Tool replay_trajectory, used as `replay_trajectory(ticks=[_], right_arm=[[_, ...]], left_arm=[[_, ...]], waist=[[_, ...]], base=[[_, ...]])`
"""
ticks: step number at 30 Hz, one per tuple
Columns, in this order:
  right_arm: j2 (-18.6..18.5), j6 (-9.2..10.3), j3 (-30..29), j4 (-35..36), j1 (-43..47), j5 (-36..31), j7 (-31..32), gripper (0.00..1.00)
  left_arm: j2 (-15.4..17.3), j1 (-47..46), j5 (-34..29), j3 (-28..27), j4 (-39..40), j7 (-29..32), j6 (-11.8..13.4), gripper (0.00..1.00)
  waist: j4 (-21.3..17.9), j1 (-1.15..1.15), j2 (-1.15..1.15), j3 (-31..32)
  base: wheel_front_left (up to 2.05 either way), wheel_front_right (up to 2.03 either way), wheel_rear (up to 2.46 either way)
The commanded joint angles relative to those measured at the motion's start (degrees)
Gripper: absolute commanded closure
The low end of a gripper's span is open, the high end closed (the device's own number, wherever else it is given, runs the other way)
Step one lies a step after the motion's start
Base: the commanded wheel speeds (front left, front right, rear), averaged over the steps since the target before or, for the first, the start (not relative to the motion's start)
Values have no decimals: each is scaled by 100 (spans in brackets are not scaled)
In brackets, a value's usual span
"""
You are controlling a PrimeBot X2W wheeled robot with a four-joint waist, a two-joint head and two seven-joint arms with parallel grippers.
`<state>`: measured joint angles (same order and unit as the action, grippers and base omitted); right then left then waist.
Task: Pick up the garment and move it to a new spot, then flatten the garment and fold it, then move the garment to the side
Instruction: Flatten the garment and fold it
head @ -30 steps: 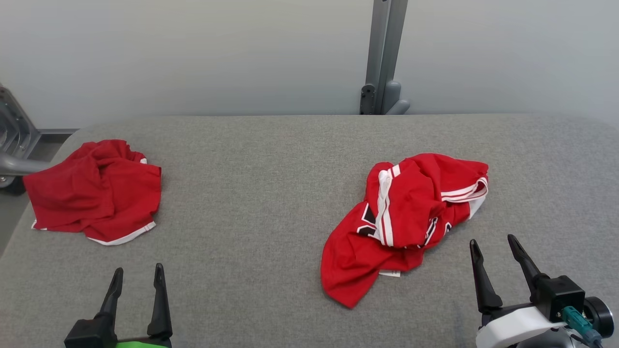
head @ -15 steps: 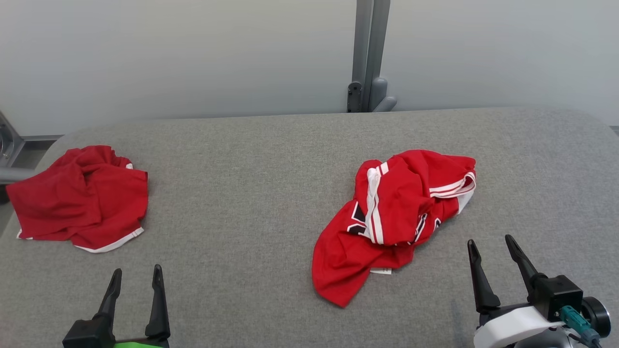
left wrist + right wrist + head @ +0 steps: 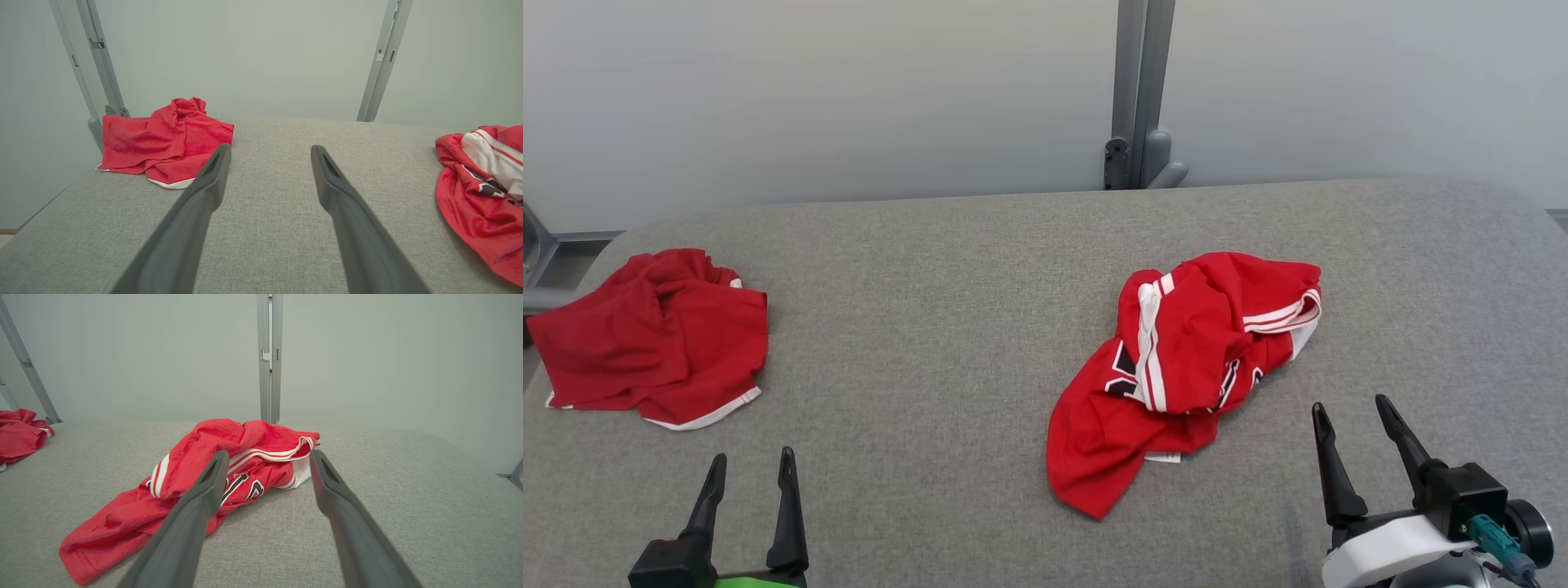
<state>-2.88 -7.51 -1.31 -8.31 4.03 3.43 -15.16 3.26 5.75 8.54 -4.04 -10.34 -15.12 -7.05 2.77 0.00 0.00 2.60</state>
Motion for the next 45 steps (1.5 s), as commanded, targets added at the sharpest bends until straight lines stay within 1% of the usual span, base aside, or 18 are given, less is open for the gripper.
replay_trajectory(ticks=[1,19,21,23,26,28,29,31,34,37,40,45], right_arm=[[-3,4,2,-10,-70,30,0,0],[-3,4,24,-14,-104,-18,1,0],[-4,4,44,-9,-141,-39,0,0],[-5,4,80,17,-177,-61,0,0],[-5,4,149,50,-254,-94,0,0],[-6,4,167,76,-309,-95,1,0],[-8,4,166,91,-335,-91,0,0],[-6,4,170,123,-377,-70,0,0],[-5,4,198,182,-474,-22,0,0],[-6,4,215,186,-504,23,0,0],[-6,4,169,200,-530,66,0,0],[-4,4,125,197,-550,108,0,0]], left_arm=[[-1,-97,-30,-27,-13,-5,-15,0],[-23,-206,-7,-52,-5,-5,-45,0],[-24,-280,-40,57,93,-4,-47,0],[-28,-314,122,263,146,-4,-49,0],[-1,-457,439,811,31,31,-50,0],[93,-674,801,1365,-24,232,-50,0],[90,-738,1072,1542,-66,398,-47,0],[77,-875,1603,1816,-196,795,-40,0],[67,-1177,2153,2122,-570,1549,-42,0],[53,-1381,2542,2327,-976,2113,-42,0],[34,-1445,2921,2396,-1192,2360,-41,0],[94,-1434,3180,2450,-1395,2607,-41,0]], waist=[[1,0,0,-6],[-65,0,0,-47],[-110,0,0,-73],[-186,0,0,-99],[-366,0,0,-160],[-502,0,0,-227],[-566,0,0,-267],[-687,0,0,-356],[-874,0,0,-573],[-1068,0,0,-734],[-1202,0,0,-812],[-1299,0,0,-891]], base=[[0,0,0],[0,0,0],[0,0,0],[0,0,0],[0,0,0],[0,0,0],[0,0,0],[0,0,0],[0,0,0],[0,0,0],[0,0,0],[0,0,0]])
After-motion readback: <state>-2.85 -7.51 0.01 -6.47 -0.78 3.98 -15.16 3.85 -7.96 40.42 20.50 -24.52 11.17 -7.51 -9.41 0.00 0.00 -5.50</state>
